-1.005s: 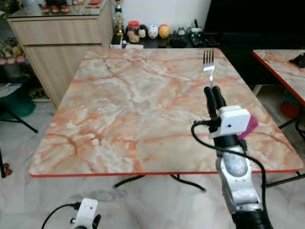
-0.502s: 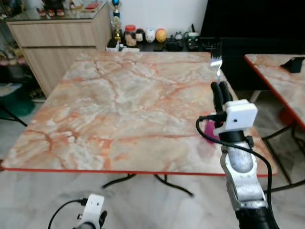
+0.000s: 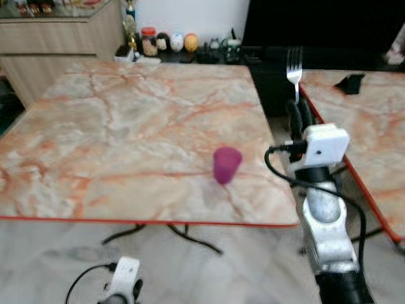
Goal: Setting the table
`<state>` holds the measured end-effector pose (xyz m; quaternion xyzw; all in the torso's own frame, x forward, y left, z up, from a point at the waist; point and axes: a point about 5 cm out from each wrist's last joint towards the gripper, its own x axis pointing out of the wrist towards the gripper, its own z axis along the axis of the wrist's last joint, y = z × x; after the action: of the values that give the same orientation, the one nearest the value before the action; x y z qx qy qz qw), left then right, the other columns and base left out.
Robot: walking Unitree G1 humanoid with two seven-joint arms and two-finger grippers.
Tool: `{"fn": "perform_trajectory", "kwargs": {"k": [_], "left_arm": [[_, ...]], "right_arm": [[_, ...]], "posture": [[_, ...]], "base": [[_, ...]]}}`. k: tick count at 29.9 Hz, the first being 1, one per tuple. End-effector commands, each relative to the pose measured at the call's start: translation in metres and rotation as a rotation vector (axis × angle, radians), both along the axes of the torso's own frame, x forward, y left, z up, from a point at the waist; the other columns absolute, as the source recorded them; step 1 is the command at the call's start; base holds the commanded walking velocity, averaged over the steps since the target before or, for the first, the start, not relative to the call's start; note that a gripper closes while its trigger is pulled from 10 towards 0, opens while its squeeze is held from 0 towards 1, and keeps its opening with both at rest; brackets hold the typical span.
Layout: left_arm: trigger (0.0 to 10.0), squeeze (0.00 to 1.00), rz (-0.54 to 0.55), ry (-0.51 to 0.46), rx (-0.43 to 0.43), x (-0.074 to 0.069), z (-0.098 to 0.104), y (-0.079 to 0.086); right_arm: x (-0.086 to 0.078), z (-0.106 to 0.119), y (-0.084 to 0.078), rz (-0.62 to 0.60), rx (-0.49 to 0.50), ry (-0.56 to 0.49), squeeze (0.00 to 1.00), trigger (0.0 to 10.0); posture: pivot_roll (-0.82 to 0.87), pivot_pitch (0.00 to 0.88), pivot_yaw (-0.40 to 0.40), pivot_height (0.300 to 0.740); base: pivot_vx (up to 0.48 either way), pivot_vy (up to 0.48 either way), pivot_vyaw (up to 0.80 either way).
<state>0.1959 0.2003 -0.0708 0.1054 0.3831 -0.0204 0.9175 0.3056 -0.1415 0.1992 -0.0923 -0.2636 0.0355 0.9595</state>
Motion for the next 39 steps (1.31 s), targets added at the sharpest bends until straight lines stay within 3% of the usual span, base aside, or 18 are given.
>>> {"fn": "perform_trajectory", "kwargs": {"k": [1, 23, 30, 39], "left_arm": [[10.0, 0.0, -0.005, 0.013, 0.0, -0.001, -0.001, -0.001], [10.0, 0.0, -0.013, 0.019, 0.003, -0.004, -0.002, 0.0], [10.0, 0.0, -0.018, 0.021, 0.003, -0.004, -0.003, 0.0], [10.0, 0.0, -0.026, 0.024, 0.005, -0.005, -0.003, 0.0]], "right_arm": [[-0.001, 0.001, -0.006, -0.021, -0.005, -0.002, 0.0, 10.0], [0.001, 0.001, -0.012, -0.052, -0.004, 0.014, 0.0, 10.0], [0.002, 0.0, -0.023, -0.09, 0.026, 0.024, 0.0, 10.0], [0.0, -0.003, -0.018, -0.071, 0.038, 0.037, 0.0, 10.0]], "posture": [[-0.01, 0.0, -0.014, 0.74], [-0.02, 0.0, -0.008, 0.74], [-0.02, 0.0, -0.005, 0.74], [-0.03, 0.0, -0.003, 0.74]], "base": [[0.0, -0.424, 0.0], [0.0, -0.424, 0.0], [0.0, -0.424, 0.0], [0.0, -0.424, 0.0]]}}
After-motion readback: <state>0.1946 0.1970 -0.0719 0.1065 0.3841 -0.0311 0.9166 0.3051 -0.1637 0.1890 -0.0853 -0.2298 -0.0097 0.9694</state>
